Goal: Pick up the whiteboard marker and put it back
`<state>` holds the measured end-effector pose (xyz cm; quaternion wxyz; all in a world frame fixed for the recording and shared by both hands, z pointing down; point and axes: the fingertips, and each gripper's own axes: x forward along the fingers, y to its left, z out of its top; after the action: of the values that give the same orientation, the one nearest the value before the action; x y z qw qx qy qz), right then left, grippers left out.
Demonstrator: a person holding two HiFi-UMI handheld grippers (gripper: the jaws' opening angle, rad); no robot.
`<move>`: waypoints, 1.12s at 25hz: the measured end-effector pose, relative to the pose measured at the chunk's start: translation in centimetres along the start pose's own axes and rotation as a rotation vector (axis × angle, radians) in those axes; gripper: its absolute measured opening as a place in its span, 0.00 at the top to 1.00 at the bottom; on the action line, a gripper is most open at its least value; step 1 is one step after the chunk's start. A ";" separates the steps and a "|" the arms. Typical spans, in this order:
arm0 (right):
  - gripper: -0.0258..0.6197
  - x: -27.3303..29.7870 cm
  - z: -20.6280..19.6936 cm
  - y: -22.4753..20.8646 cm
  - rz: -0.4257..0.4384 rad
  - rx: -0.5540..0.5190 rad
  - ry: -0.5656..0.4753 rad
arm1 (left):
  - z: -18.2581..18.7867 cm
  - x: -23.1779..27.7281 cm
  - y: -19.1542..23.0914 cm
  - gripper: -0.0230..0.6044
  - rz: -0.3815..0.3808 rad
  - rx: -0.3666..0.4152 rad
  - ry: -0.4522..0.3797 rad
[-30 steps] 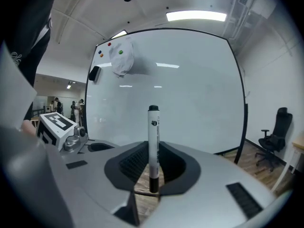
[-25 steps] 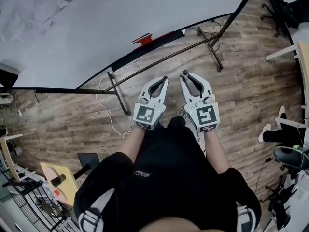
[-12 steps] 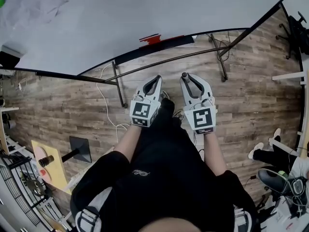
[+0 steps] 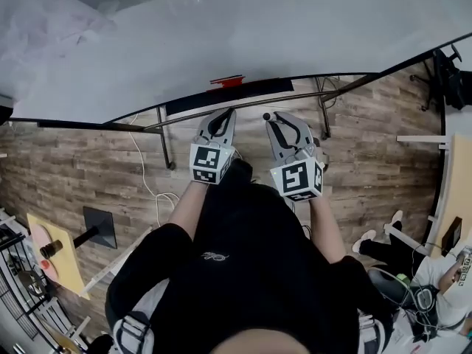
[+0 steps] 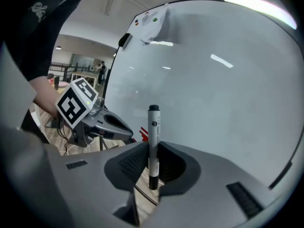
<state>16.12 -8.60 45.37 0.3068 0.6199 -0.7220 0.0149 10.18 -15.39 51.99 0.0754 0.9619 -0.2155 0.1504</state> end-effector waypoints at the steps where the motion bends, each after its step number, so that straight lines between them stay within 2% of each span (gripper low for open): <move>1: 0.88 0.8 0.4 0.0 0.014 -0.045 0.011 | 0.1 0.2 0.7 0.95 0.011 0.003 0.003; 7: 0.88 4.9 0.2 1.0 0.110 -0.237 0.104 | -0.3 0.0 4.4 0.95 0.107 -0.068 0.008; 13: 0.88 7.1 -1.6 1.3 0.228 -0.387 0.173 | -1.7 -1.3 5.2 0.95 0.269 -0.148 0.014; 17: 0.88 7.6 -4.2 0.7 0.296 -0.409 0.209 | -2.8 -2.1 3.4 0.95 0.389 -0.193 0.023; 20: 0.88 7.7 -6.1 0.2 0.321 -0.479 0.227 | -3.7 -3.0 1.1 0.95 0.468 -0.227 0.025; 23: 0.88 8.4 -7.3 0.3 0.328 -0.558 0.224 | -5.0 -4.1 -0.7 0.95 0.520 -0.245 0.041; 28: 0.88 10.1 -8.6 1.2 0.361 -0.608 0.244 | -6.8 -6.0 -1.7 0.95 0.599 -0.301 0.061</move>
<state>18.22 -13.81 57.48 0.5530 0.3568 -0.7494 -0.0724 4.04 -10.06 56.32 0.1753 0.8290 -0.5060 0.1612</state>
